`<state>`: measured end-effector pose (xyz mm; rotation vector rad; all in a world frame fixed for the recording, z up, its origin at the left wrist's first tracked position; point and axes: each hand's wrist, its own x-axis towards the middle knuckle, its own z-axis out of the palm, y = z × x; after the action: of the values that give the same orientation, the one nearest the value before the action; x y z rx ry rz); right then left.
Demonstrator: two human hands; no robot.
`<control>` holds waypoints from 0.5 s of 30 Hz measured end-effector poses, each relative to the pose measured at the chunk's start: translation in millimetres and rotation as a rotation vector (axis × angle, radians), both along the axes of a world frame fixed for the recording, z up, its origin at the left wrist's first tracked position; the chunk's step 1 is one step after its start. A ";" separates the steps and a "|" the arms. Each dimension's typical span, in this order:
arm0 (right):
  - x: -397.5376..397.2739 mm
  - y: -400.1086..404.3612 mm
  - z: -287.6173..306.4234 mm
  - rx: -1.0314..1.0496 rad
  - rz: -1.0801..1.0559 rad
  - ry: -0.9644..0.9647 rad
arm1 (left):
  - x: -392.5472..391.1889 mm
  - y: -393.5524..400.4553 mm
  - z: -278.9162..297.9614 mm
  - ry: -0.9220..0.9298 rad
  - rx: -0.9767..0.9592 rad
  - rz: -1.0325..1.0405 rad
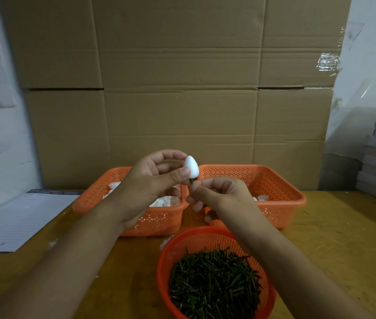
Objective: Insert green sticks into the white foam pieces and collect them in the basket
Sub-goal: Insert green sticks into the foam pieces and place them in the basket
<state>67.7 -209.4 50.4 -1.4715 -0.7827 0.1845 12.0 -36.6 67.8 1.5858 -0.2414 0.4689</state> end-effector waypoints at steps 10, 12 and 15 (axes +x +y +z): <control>1.7 -0.1 -1.7 0.046 0.042 0.026 | -1.3 -1.4 -0.3 0.011 0.001 -0.017; 1.6 0.1 -1.6 0.047 0.051 0.028 | -1.7 -2.5 -0.2 0.009 -0.006 -0.020; 0.7 0.7 -1.5 0.035 0.065 0.027 | -1.7 -2.7 0.4 0.011 -0.008 -0.008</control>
<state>68.4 -208.7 48.8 -1.4086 -0.8083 0.2381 10.3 -39.3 68.2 1.5791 -0.2372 0.4547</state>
